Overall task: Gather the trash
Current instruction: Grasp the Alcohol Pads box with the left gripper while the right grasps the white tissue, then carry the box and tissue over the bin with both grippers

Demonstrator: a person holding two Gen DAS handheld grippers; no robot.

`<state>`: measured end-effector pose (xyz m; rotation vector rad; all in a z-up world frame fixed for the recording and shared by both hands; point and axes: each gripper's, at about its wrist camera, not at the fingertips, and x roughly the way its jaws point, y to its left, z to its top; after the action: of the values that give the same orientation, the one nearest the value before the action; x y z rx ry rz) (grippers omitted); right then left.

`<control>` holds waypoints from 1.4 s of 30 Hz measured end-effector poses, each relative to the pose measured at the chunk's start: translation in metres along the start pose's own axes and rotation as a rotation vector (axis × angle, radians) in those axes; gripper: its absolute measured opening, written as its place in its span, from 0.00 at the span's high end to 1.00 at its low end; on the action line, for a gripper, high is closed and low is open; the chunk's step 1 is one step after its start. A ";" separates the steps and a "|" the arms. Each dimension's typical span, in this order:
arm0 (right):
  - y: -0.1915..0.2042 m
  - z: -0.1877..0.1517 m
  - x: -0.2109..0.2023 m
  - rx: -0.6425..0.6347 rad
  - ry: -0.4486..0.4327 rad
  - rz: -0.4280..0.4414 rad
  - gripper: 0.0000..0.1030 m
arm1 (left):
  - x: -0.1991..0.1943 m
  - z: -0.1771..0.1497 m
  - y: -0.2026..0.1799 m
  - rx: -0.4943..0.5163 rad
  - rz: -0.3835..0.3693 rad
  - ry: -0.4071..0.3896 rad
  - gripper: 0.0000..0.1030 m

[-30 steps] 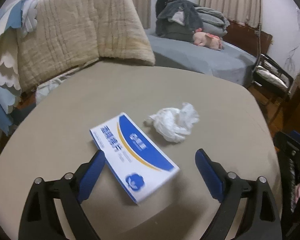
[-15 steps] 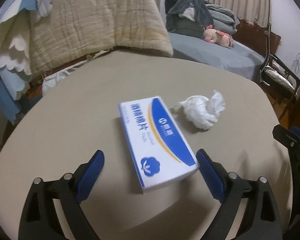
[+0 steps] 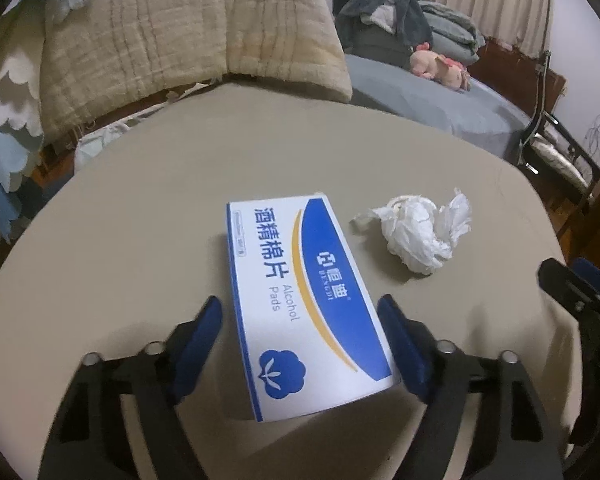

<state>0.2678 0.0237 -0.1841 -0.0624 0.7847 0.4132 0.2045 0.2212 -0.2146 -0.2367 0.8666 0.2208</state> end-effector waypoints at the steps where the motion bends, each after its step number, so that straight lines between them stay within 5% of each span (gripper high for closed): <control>1: 0.002 0.001 0.002 -0.003 0.000 0.003 0.07 | -0.001 0.000 0.001 -0.001 -0.006 -0.003 0.37; 5: 0.012 0.007 0.007 -0.012 -0.005 0.022 0.07 | -0.006 -0.001 0.007 -0.005 -0.039 -0.018 0.45; 23: 0.077 0.027 0.053 -0.101 0.058 0.106 0.07 | -0.025 0.009 0.049 -0.041 0.011 -0.084 0.45; 28: 0.082 0.024 0.064 -0.124 0.103 0.118 0.30 | -0.025 0.009 0.056 -0.051 0.019 -0.087 0.45; 30: 0.082 0.024 0.065 -0.119 0.113 0.133 0.48 | -0.025 0.010 0.058 -0.055 0.019 -0.089 0.45; 33: 0.083 0.023 0.062 -0.129 0.115 0.152 0.57 | -0.028 0.012 0.059 -0.055 0.018 -0.095 0.45; 42: 0.069 0.031 0.023 -0.100 0.053 0.166 0.58 | -0.049 0.019 0.041 -0.033 0.001 -0.131 0.45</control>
<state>0.2771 0.1015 -0.1713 -0.1019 0.8237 0.6097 0.1760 0.2613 -0.1697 -0.2492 0.7336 0.2491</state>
